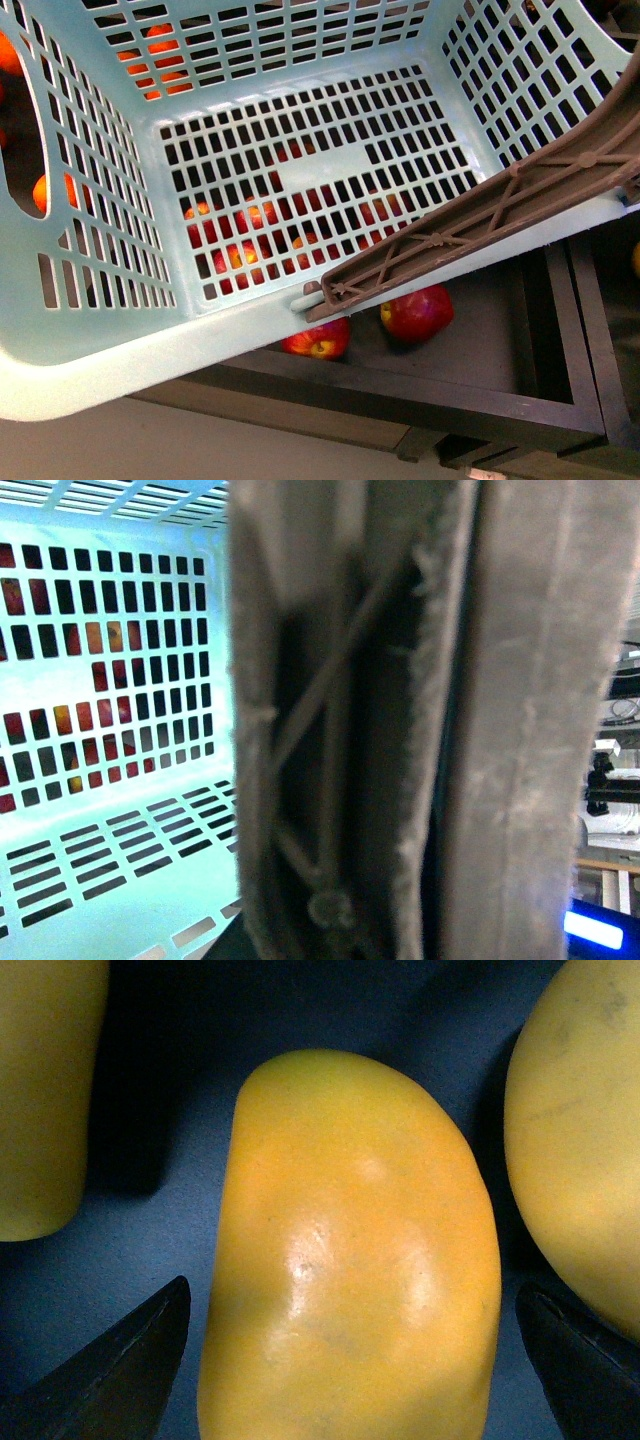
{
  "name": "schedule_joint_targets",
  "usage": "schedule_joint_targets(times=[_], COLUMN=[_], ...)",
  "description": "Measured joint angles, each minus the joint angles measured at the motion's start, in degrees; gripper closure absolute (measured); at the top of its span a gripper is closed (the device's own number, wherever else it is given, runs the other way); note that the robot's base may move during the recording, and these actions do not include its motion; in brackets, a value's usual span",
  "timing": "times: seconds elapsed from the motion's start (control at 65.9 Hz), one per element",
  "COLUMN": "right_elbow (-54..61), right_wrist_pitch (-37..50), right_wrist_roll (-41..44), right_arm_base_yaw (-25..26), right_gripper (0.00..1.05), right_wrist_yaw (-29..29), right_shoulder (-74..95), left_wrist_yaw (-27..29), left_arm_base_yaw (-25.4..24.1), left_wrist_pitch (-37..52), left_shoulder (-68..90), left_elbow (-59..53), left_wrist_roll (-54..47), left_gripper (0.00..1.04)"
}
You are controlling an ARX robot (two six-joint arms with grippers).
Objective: Pick mango and avocado into basket
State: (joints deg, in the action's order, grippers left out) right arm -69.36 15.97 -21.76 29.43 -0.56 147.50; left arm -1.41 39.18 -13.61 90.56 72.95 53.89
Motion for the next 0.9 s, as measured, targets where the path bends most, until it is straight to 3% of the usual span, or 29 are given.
schedule_joint_targets(times=[0.152,0.349,0.44,0.895], right_elbow=[0.0,0.46,0.76,9.31], right_wrist_pitch=[0.04,0.24,0.48,4.37], right_wrist_roll=[0.09,0.11,0.11,3.3], right_arm_base_yaw=[0.24,0.85,1.16,1.77], right_gripper=[0.11,0.36,0.43,0.44], right_wrist_yaw=[-0.04,-0.5,-0.76,-5.97], right_shoulder=[0.44,0.59,0.57,-9.38], left_wrist_yaw=[-0.02,0.0,-0.02,-0.02], left_arm_base_yaw=[0.0,0.0,0.0,0.0], left_wrist_pitch=[0.0,0.0,0.0,0.0], left_shoulder=[0.0,0.0,0.0,0.0], left_elbow=[0.0,0.0,0.0,0.0], left_wrist_roll=[0.0,0.0,0.0,0.0], left_gripper=[0.91,0.91,0.91,0.91])
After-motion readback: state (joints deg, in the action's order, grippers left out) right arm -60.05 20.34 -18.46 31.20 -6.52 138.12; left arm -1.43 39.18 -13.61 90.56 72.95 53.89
